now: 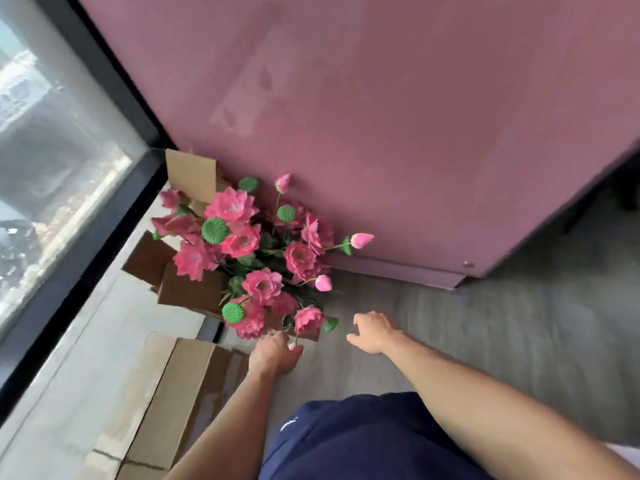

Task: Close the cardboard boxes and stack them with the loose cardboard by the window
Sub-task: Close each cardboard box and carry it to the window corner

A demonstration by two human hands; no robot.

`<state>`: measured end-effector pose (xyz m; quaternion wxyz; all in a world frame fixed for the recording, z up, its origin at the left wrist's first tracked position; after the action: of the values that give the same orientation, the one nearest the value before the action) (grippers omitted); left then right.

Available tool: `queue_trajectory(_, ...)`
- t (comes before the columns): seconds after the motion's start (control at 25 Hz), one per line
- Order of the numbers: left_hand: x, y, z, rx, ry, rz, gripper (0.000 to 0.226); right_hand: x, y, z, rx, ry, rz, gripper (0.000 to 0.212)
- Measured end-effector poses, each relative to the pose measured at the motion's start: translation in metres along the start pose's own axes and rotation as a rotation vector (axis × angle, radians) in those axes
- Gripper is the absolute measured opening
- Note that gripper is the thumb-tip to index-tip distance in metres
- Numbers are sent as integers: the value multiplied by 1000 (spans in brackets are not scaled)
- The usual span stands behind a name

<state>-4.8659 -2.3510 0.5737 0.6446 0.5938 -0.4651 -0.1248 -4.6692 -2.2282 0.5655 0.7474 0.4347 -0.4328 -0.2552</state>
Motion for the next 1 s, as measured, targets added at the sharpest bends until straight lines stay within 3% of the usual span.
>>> queue_trajectory(0.28,7,-30,-253,-189,-394,83,62,73,37,-235,-155,-383,-99,44)
queue_trajectory(0.72,33,-88,-545,-520,-935,193,60,153,35,-432,-377,-804,-100,52)
queue_trajectory(1.0,18,-112,-757,-646,-1187,191,58,146,116,-584,-433,-992,-159,54)
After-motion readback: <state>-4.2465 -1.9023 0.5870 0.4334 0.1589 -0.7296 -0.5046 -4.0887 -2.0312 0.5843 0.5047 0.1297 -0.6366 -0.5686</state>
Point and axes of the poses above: each hand's wrist, its own x-axis away from the middle knuckle, its own y-axis out of the back of the hand, z = x × y, the point moved 6 cm from there along -x, towards the middle knuckle, and after that the axes turned 14 degrees about -z, right-handed, at the moved point
